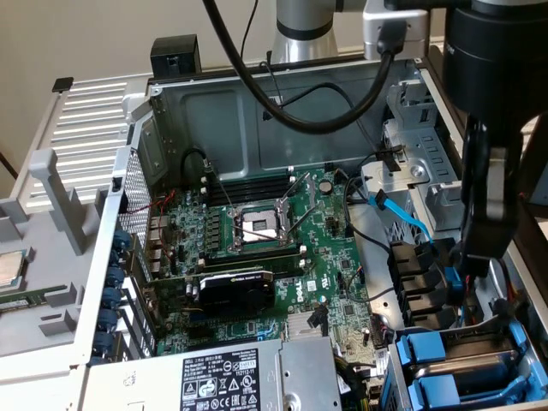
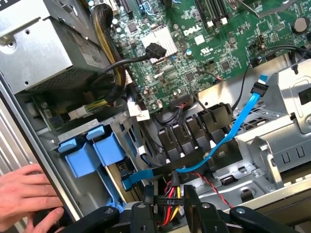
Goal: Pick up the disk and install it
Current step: 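Insert the first disk wire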
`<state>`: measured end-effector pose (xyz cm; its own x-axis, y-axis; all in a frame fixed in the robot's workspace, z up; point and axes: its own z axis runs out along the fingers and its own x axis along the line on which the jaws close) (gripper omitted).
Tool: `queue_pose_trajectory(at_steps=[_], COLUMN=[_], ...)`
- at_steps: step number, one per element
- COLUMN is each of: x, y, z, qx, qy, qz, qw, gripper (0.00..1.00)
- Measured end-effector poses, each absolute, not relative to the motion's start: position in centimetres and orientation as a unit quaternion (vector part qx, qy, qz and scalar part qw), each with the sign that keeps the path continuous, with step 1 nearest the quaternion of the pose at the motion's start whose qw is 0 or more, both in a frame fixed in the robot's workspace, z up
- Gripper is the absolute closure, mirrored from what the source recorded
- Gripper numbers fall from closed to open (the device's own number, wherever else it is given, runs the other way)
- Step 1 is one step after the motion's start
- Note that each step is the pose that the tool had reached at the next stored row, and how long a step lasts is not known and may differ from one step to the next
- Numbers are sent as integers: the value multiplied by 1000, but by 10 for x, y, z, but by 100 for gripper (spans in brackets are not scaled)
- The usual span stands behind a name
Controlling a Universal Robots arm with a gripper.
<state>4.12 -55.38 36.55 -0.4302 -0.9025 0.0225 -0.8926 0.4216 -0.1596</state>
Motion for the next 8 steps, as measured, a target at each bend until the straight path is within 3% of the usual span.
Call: queue_pose_trajectory(at_steps=[8], x=[41], y=[-554], z=[365], qx=[-529], qy=[845], qz=[-74], qw=[33], gripper=[65])
